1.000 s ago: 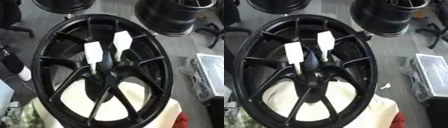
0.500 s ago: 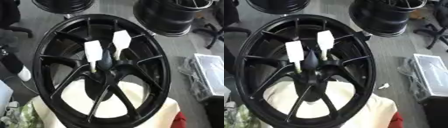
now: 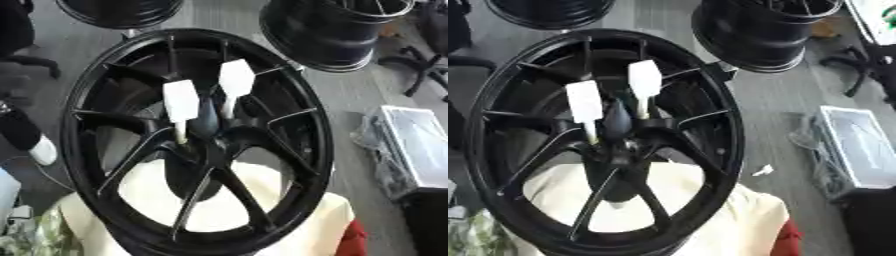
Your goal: Pull the pin out of the wheel hub.
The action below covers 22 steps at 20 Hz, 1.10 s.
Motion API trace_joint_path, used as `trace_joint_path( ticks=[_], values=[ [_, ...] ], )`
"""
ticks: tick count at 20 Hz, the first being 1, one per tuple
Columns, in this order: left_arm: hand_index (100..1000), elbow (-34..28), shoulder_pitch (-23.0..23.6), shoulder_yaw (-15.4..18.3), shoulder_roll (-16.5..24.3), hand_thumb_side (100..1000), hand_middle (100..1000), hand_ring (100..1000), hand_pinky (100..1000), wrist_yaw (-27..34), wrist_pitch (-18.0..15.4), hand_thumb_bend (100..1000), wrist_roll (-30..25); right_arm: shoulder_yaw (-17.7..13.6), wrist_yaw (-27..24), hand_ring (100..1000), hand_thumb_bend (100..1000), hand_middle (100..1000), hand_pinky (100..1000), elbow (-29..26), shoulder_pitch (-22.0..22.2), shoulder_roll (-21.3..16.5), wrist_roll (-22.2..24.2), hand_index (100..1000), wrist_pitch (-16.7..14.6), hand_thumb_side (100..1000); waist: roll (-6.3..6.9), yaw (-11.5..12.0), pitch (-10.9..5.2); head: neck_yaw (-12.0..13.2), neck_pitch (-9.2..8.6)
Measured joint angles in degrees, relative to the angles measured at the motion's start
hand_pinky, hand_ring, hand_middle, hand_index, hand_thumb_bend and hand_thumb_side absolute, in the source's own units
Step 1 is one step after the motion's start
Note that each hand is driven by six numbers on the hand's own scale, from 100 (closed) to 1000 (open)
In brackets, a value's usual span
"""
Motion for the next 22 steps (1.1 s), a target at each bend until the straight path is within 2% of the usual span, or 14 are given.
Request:
trace_joint_path(
  ticks=[5, 16, 22],
  values=[
    [873, 0.0, 0.0, 0.0, 0.1, 748, 847, 900, 845, 0.0, 0.0, 152, -0.1, 0.4, 1.2, 701, 100, 719, 779, 0.0, 0.0, 2.2, 0.6, 803, 0.2, 119, 0.00, 0.1, -0.01, -0.2, 0.00],
    [872, 0.1, 0.0, -0.3, 0.1, 751, 848, 904, 846, 0.0, 0.3, 156, -0.3, 1.4, 3.2, 678, 100, 713, 765, -0.5, 0.1, 4.6, 1.2, 814, 1.3, 127, -0.01, 0.4, -0.13, -0.1, 0.00],
    [872, 0.4, 0.0, -0.4, 0.1, 752, 849, 905, 846, 0.0, 0.4, 154, -0.4, 2.3, 5.6, 742, 100, 737, 801, -2.2, 0.4, 5.1, 6.0, 812, 2.2, 176, -0.08, 0.4, -0.47, -0.1, 0.01]
  ],
)
